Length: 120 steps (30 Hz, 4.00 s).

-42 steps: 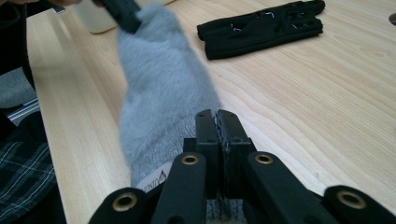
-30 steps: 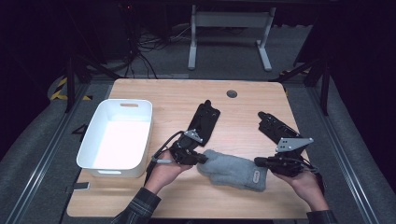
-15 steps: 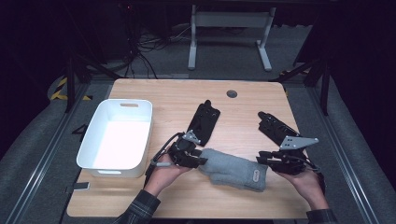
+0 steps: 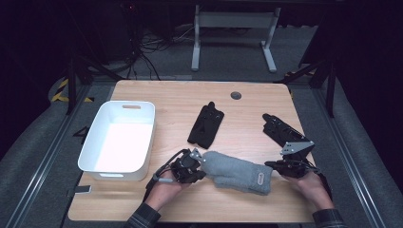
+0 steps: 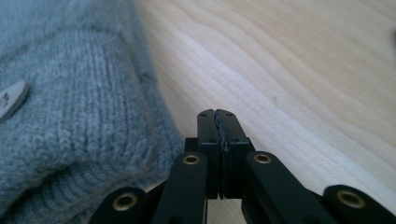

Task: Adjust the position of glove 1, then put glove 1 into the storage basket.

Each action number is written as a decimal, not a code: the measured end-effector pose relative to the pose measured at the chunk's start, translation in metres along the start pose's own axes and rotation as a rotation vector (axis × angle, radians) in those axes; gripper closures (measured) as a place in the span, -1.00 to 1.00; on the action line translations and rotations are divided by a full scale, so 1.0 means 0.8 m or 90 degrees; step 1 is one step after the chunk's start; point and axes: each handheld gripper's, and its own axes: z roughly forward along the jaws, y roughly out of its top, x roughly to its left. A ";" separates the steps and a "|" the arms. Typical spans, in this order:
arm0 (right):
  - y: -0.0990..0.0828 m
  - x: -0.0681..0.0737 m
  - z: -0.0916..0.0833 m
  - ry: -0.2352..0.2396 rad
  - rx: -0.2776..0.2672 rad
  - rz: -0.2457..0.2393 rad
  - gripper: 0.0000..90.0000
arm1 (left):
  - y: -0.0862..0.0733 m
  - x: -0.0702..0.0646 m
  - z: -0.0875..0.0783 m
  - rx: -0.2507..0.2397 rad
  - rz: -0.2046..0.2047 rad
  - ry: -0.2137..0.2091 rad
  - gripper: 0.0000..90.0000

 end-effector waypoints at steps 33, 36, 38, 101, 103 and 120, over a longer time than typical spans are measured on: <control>0.002 0.080 0.023 0.125 0.006 -0.078 1.00 | 0.096 0.056 0.057 -0.050 -0.015 0.001 0.99; 0.005 0.087 0.030 0.134 0.008 -0.087 1.00 | 0.108 0.058 0.063 -0.045 -0.007 -0.006 0.99; 0.009 0.093 0.035 0.140 0.006 -0.095 1.00 | 0.112 0.058 0.066 -0.044 -0.001 -0.009 0.99; -0.025 0.004 0.010 -0.143 -0.071 0.044 -0.39 | 0.065 0.000 0.041 -0.042 -0.004 -0.019 -0.77; -0.025 0.004 0.011 -0.144 -0.070 0.044 -0.40 | 0.064 0.002 0.046 -0.036 -0.011 -0.026 -0.77; -0.026 0.000 0.017 -0.148 -0.063 0.048 -0.51 | 0.063 0.006 0.052 0.003 -0.035 -0.106 -0.10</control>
